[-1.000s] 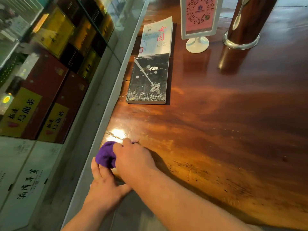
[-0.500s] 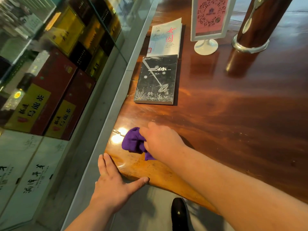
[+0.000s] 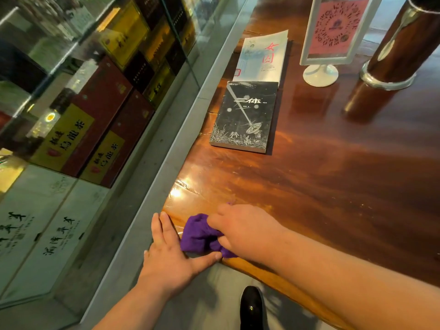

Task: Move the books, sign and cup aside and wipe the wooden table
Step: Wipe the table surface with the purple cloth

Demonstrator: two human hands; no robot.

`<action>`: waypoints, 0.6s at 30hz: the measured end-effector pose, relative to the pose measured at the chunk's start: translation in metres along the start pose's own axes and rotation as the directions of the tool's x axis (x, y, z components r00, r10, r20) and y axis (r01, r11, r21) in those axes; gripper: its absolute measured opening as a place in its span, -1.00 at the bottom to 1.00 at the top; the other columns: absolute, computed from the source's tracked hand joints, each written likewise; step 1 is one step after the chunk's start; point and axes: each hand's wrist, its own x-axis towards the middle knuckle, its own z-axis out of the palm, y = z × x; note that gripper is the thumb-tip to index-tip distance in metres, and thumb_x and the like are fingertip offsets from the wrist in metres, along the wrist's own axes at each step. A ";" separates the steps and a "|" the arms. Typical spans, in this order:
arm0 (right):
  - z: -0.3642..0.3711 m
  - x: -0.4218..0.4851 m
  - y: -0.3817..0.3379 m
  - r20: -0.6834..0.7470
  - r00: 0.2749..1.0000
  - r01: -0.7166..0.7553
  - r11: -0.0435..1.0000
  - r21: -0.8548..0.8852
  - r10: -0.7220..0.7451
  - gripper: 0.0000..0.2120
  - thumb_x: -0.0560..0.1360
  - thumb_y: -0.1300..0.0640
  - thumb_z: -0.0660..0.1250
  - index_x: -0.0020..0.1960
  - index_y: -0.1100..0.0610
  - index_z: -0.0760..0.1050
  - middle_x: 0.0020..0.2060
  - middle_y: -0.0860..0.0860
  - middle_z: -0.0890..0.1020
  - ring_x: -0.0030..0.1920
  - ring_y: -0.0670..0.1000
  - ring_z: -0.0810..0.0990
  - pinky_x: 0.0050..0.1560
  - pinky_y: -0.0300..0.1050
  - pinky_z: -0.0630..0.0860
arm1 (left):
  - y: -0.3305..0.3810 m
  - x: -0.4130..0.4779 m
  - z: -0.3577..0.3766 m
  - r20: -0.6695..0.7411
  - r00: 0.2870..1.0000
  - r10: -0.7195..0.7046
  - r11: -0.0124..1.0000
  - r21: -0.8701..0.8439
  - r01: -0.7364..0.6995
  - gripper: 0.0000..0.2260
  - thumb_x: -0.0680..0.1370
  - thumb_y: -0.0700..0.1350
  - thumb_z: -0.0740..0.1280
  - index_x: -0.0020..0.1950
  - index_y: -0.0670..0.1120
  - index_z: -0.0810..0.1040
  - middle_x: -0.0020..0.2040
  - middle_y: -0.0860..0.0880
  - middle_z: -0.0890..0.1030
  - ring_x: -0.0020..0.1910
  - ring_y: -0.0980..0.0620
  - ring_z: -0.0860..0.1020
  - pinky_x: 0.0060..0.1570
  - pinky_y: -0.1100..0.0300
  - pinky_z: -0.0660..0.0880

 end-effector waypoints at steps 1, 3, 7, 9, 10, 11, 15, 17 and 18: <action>-0.004 -0.005 0.007 0.005 1.000 -0.022 1.000 -0.012 0.022 -0.82 0.53 0.05 0.32 0.11 0.04 0.47 0.02 0.08 0.51 -0.01 0.22 0.58 -0.24 0.02 0.33 | 0.000 0.000 0.000 -0.002 1.000 -0.003 1.000 0.003 0.003 0.53 0.02 0.79 0.16 0.62 -0.10 -0.43 0.64 -0.03 -0.41 0.66 -0.06 0.00 0.50 -0.24 0.25; -0.017 -0.005 0.022 -0.030 0.996 -0.090 0.995 -0.036 0.089 -0.80 0.54 0.04 0.32 0.15 0.03 0.46 0.05 0.07 0.51 0.01 0.22 0.60 -0.24 0.00 0.31 | -0.001 0.000 0.000 0.004 1.000 -0.003 1.000 0.011 0.003 0.52 0.02 0.79 0.15 0.60 -0.08 -0.48 0.63 -0.01 -0.45 0.66 -0.07 0.00 0.51 -0.23 0.23; -0.031 0.022 0.023 -0.131 0.955 -0.267 0.964 0.004 0.266 -0.81 0.52 0.13 0.37 0.12 0.05 0.48 -0.07 0.05 0.43 -0.03 0.27 0.61 -0.28 0.02 0.30 | -0.002 0.000 0.001 0.008 1.000 -0.005 1.000 0.006 0.005 0.50 0.02 0.80 0.15 0.56 -0.04 -0.53 0.61 0.02 -0.47 0.66 -0.08 0.00 0.51 -0.22 0.23; -0.023 0.033 0.008 -0.165 0.949 -0.266 0.963 0.039 0.269 -0.81 0.50 0.15 0.38 0.10 0.06 0.49 -0.12 0.03 0.37 -0.08 0.27 0.61 -0.29 0.03 0.31 | -0.002 0.000 0.001 0.002 1.000 -0.008 1.000 -0.003 0.008 0.50 0.01 0.79 0.16 0.55 -0.03 -0.54 0.61 0.04 -0.48 0.65 -0.10 0.06 0.51 -0.22 0.24; -0.016 0.035 -0.001 -0.165 0.957 -0.238 0.971 0.034 0.240 -0.81 0.50 0.15 0.38 0.10 0.06 0.50 -0.12 0.03 0.37 -0.09 0.26 0.60 -0.30 0.03 0.32 | -0.002 0.000 0.002 0.000 1.000 -0.010 1.000 -0.008 0.010 0.51 0.01 0.79 0.16 0.57 -0.03 -0.52 0.61 0.04 -0.48 0.64 -0.10 0.08 0.51 -0.23 0.23; -0.010 0.034 -0.009 -0.155 0.967 -0.202 0.979 0.022 0.203 -0.82 0.50 0.14 0.39 0.09 0.06 0.50 -0.11 0.05 0.40 -0.11 0.24 0.59 -0.30 0.02 0.31 | -0.004 0.000 0.003 0.000 1.000 -0.010 1.000 -0.011 0.010 0.52 0.00 0.79 0.16 0.59 -0.04 -0.50 0.61 0.04 -0.48 0.65 -0.10 0.06 0.51 -0.24 0.22; 0.007 0.022 -0.020 -0.135 0.988 -0.080 0.997 -0.018 0.077 -0.86 0.49 0.12 0.36 0.04 0.08 0.49 -0.06 0.11 0.53 -0.17 0.21 0.61 -0.33 0.00 0.31 | -0.006 0.004 0.006 0.002 1.000 -0.012 1.000 -0.001 0.012 0.52 -0.04 0.80 0.16 0.56 0.01 -0.54 0.62 0.01 -0.47 0.65 0.01 -0.17 0.52 -0.27 0.20; 0.006 0.020 -0.019 -0.132 0.989 -0.074 0.997 -0.020 0.071 -0.86 0.51 0.11 0.35 0.06 0.08 0.49 -0.04 0.12 0.53 -0.16 0.20 0.61 -0.32 0.01 0.34 | -0.001 0.006 0.005 -0.001 1.000 -0.017 1.000 0.003 0.017 0.50 -0.06 0.80 0.16 0.47 0.04 -0.62 0.61 0.01 -0.48 0.64 0.03 -0.23 0.52 -0.26 0.18; 0.004 0.020 -0.018 -0.129 0.988 -0.083 0.996 -0.013 0.080 -0.85 0.51 0.11 0.35 0.07 0.08 0.49 -0.03 0.12 0.54 -0.14 0.21 0.61 -0.30 0.01 0.34 | 0.001 0.006 0.003 0.000 1.000 -0.011 1.000 0.010 0.011 0.49 -0.05 0.80 0.15 0.48 0.04 -0.61 0.62 0.00 -0.47 0.64 0.03 -0.24 0.52 -0.27 0.19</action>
